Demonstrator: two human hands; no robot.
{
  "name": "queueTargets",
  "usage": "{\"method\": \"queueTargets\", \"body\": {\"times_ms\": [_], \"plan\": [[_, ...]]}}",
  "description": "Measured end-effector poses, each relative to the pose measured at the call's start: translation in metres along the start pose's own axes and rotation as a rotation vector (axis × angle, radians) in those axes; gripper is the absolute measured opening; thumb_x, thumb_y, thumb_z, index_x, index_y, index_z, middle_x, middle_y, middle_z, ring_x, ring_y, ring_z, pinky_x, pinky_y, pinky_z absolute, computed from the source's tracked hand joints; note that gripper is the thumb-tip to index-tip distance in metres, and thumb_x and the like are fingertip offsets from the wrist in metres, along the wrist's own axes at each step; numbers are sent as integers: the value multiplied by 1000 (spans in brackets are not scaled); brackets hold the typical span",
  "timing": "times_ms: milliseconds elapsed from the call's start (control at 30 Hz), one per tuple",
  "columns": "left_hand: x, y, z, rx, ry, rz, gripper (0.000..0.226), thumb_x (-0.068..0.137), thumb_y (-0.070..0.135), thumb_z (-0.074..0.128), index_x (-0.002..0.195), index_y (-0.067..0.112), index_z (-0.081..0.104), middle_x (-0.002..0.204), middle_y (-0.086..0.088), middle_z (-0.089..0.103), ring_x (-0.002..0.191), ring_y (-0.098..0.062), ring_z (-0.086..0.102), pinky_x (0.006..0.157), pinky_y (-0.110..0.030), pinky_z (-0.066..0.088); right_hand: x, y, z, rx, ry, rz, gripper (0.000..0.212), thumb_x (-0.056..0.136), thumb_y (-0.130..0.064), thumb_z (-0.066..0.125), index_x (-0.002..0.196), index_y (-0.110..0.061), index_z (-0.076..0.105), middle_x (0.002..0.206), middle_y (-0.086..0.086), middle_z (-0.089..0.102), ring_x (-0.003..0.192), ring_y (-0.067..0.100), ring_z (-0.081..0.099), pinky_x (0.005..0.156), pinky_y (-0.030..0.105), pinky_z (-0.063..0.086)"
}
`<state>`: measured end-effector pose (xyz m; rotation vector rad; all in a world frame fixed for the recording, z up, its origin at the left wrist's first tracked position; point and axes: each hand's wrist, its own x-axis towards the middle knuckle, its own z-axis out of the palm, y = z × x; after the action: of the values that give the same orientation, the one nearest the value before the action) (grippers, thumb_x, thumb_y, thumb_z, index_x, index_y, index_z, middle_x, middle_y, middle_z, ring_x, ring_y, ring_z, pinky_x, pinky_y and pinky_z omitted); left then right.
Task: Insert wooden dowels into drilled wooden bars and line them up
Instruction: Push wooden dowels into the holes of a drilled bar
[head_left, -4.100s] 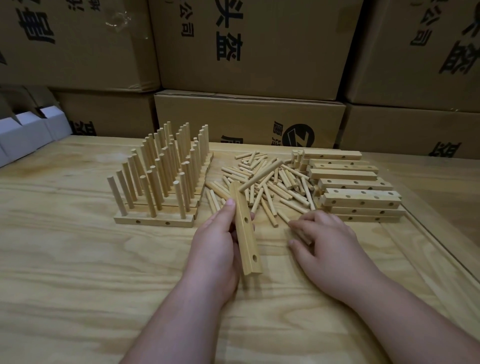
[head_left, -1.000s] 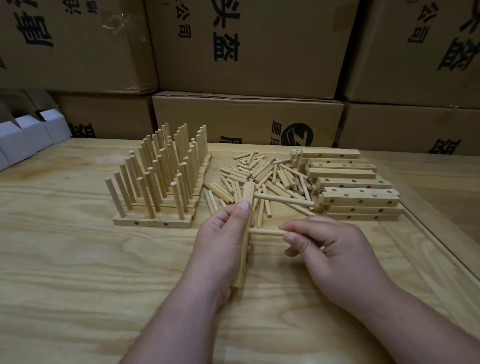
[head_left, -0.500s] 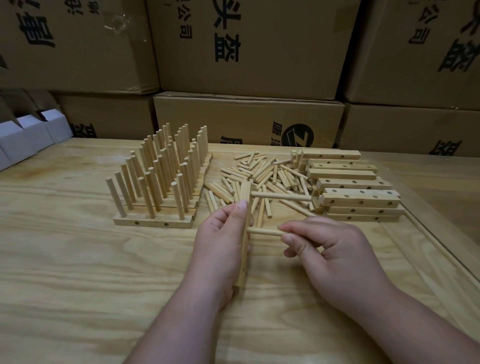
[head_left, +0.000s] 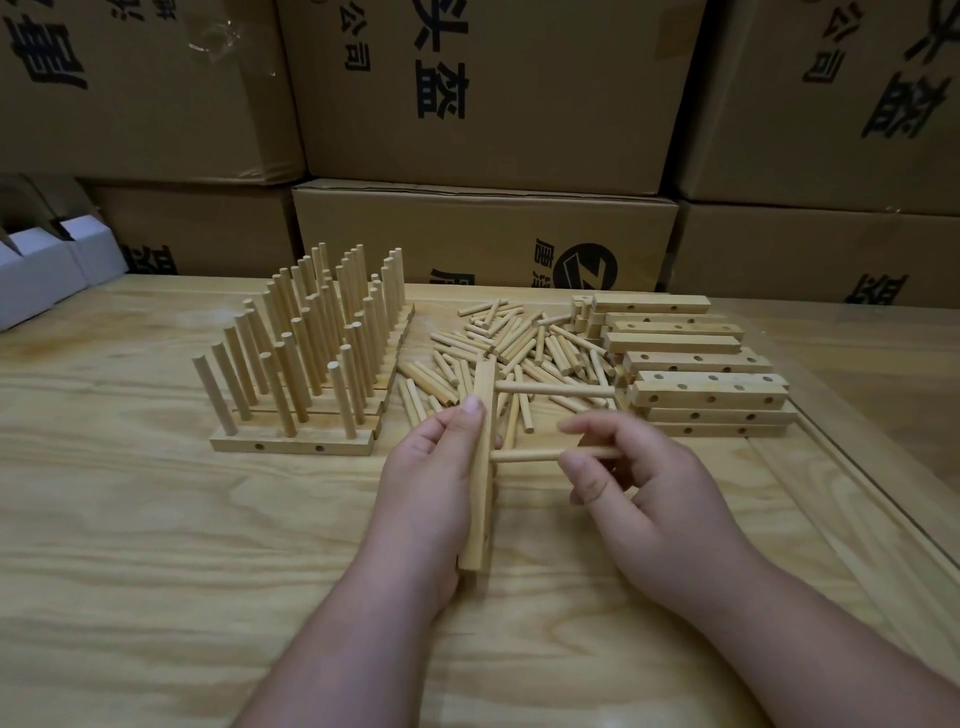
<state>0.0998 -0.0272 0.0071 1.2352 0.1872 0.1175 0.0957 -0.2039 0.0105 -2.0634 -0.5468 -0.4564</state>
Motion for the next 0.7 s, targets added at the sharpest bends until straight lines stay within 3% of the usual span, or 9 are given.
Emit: {"method": "queueTargets", "body": {"times_ms": [67, 200, 333, 433, 533, 700], "plan": [[1, 1, -2, -53, 25, -31, 30, 94, 48, 64, 76, 28, 78, 61, 2, 66, 51, -11, 60, 52, -25, 48, 1, 3, -3, 54, 43, 49, 27, 91, -54, 48, 114, -46, 60, 92, -16, 64, 84, 11, 64, 68, 27, 52], [6, 3, -4, -130, 98, -61, 34, 96, 46, 64, 77, 20, 77, 61, -6, 62, 51, -19, 56, 47, -28, 48, 9, 15, -10, -120, 104, 82, 30, 100, -39, 43, 119, -33, 65, 111, -24, 59, 112, 2, 55, 93, 32, 47], [6, 2, -3, -120, 93, -53, 35, 96, 48, 63, 74, 25, 79, 60, -5, 61, 51, -20, 56, 49, -28, 48, 13, 26, -10, -522, -132, 235, 46, 97, -40, 49, 141, -29, 53, 146, -18, 44, 133, 7, 31, 111, 28, 27], [5, 2, -4, -118, 87, -62, 36, 96, 47, 63, 74, 23, 79, 60, -5, 61, 51, -20, 56, 50, -29, 48, 12, 27, -9, -635, -239, 327, 49, 98, -43, 49, 145, -30, 47, 160, -13, 30, 139, 17, 24, 115, 36, 25], [5, 4, -4, -135, 98, -89, 37, 95, 47, 65, 75, 20, 78, 61, -6, 62, 51, -20, 57, 52, -29, 48, 13, 28, -8, -666, -221, 344, 42, 97, -43, 49, 135, -27, 57, 155, -10, 38, 135, 20, 30, 112, 38, 30], [5, 5, -2, -185, 119, -87, 33, 97, 51, 60, 87, 26, 79, 62, -4, 62, 51, -16, 56, 51, -29, 49, 12, 31, -9, -645, -111, 330, 28, 94, -39, 58, 115, -26, 69, 116, -9, 56, 114, 16, 41, 98, 35, 40]]}}
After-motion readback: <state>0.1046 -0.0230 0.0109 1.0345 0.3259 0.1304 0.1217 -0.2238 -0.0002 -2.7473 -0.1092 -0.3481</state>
